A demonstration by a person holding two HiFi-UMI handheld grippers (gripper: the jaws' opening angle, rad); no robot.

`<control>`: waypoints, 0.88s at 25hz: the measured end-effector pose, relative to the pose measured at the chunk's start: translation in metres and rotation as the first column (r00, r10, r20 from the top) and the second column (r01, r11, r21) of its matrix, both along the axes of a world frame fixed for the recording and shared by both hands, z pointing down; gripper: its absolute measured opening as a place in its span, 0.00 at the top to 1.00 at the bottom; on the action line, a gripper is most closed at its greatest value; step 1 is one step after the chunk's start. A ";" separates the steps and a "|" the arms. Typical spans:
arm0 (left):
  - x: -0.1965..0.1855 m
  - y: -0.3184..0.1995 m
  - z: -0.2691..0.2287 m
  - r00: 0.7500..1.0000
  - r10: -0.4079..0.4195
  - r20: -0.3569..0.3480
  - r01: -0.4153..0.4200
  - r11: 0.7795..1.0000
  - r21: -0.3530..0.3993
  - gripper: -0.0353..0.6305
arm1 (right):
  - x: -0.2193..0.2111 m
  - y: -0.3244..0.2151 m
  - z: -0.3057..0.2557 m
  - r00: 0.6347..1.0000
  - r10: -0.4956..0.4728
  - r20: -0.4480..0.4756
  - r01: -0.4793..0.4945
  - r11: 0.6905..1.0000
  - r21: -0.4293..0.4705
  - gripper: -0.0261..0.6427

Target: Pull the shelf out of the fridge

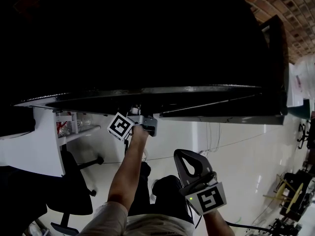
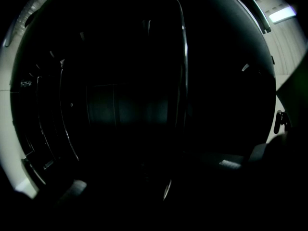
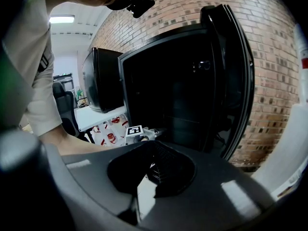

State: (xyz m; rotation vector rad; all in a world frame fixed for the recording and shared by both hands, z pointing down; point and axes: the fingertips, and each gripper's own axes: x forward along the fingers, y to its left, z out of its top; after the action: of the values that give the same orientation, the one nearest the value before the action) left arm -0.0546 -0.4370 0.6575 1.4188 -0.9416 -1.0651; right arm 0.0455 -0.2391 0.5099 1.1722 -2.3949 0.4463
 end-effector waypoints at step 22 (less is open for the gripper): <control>0.000 0.078 -0.049 0.999 0.037 -0.034 -0.035 0.998 0.043 0.94 | 0.003 0.019 -0.034 1.000 0.003 -0.001 -0.003 0.999 0.047 0.95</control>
State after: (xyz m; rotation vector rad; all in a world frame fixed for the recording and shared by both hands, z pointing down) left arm -0.0543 -0.3591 0.6086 1.4423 -0.8695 -1.0859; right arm 0.0490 -0.2196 0.4760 1.1956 -2.4156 0.3917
